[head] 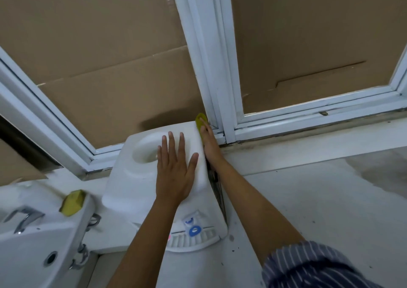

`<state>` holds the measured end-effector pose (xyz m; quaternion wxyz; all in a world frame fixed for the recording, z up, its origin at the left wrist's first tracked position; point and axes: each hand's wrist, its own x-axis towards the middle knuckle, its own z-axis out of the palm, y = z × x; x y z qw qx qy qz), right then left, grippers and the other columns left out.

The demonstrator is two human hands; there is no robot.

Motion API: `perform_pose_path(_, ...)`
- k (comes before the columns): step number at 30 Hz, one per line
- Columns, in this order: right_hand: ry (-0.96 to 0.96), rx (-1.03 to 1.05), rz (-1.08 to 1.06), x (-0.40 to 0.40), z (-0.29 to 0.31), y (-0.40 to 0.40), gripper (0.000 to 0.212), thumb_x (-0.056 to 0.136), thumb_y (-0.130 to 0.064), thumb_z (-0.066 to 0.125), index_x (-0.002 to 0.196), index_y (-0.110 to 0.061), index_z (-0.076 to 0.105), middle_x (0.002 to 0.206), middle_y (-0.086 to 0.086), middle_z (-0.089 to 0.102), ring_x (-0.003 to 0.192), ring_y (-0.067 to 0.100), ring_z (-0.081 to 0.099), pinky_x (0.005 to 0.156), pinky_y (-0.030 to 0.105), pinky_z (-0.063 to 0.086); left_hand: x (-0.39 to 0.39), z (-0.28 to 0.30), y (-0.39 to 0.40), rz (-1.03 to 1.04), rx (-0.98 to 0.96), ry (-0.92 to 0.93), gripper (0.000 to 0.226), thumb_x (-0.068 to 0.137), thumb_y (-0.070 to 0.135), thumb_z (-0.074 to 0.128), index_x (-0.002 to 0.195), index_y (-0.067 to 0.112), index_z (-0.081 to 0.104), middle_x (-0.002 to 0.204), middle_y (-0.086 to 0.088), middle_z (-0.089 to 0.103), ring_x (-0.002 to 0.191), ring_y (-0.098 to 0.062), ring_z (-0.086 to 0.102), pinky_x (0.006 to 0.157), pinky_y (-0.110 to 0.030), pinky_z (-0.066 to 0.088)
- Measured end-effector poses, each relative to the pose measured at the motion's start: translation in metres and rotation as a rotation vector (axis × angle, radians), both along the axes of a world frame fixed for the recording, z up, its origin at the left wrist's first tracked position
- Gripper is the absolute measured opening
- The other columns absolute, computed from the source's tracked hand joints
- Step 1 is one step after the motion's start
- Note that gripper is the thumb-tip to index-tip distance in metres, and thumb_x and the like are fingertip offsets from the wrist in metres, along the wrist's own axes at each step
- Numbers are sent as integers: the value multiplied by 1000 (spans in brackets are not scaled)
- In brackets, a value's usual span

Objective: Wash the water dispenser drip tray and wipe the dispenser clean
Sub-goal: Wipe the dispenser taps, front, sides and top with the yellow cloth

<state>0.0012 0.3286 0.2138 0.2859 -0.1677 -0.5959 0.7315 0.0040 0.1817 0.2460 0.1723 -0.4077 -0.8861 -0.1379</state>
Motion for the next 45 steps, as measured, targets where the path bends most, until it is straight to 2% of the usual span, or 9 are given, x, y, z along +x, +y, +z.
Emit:
perform_pose_path(4, -56, -142, 50, 2, -28, 0, 75, 87, -76, 36, 152, -42, 20, 158, -8, 30, 141, 15, 35, 118, 49, 28, -1, -1, 0, -5, -12, 7, 74, 93, 62, 1, 155, 22, 0, 163, -3, -8, 150, -21, -11, 122, -40, -2)
perform_pose_path(10, 18, -59, -57, 22, -23, -15, 48, 104, -43, 33, 152, -35, 28, 157, -12, 29, 139, 5, 33, 115, 32, 28, 1, -4, -1, -5, -5, 19, 71, 95, 60, 4, 155, 22, 3, 163, -2, -5, 150, -20, -9, 123, -44, 5)
perform_pose_path(16, 53, -33, -31, -8, -8, 9, 50, 102, -50, 34, 150, -36, 31, 155, -13, 32, 134, 3, 36, 111, 28, 29, -1, -4, -1, 0, -8, 8, 71, 95, 61, 4, 155, 23, 2, 163, -1, -6, 150, -19, -10, 123, -44, 6)
perform_pose_path(20, -20, -227, 99, -24, -69, 17, 75, 84, -78, 42, 147, -37, 36, 149, -2, 47, 134, 20, 47, 113, 50, 35, -1, -5, -2, 6, -13, 15, 72, 95, 61, 3, 155, 22, 4, 163, -1, -4, 150, -20, -8, 123, -44, 5)
perform_pose_path(25, -281, -415, 149, 15, -174, -6, 83, 79, -85, 42, 146, -35, 40, 152, -7, 39, 139, 18, 38, 118, 49, 27, 0, -6, -1, 8, 2, -18, 72, 94, 61, 7, 155, 23, 2, 163, 1, -5, 150, -19, -8, 122, -42, 3)
perform_pose_path(30, -455, -572, 87, 49, -280, -43, 91, 56, -99, 45, 133, -51, 51, 139, -9, 56, 126, 22, 53, 113, 49, 35, 0, -5, 0, 3, 4, -20, 74, 93, 62, 5, 155, 22, 3, 163, 1, -6, 150, -19, -8, 123, -43, 5)
perform_pose_path(35, -374, -511, -25, 99, -208, -85, 82, 71, -89, 46, 143, -50, 37, 147, -14, 45, 132, 12, 45, 117, 45, 30, 0, -4, 0, 7, 1, -9, 77, 92, 64, -1, 155, 21, 5, 163, -1, -3, 150, -21, -5, 122, -45, 8)
perform_pose_path(39, -201, -338, -103, 107, -147, -97, 57, 96, -60, 39, 148, -38, 31, 152, -11, 39, 137, 11, 39, 119, 43, 27, 0, -3, -1, 0, -9, -6, 81, 90, 65, -7, 155, 19, 6, 163, -3, -1, 151, -22, -4, 122, -45, 9)
perform_pose_path(45, -13, -70, -168, 102, -70, -97, 73, 87, -73, 36, 149, -34, 33, 151, -19, 39, 138, 0, 37, 113, 22, 31, 1, -1, -1, 2, -14, -8, 85, 88, 65, -11, 155, 17, 9, 163, -4, 2, 151, -23, -1, 123, -43, 7)
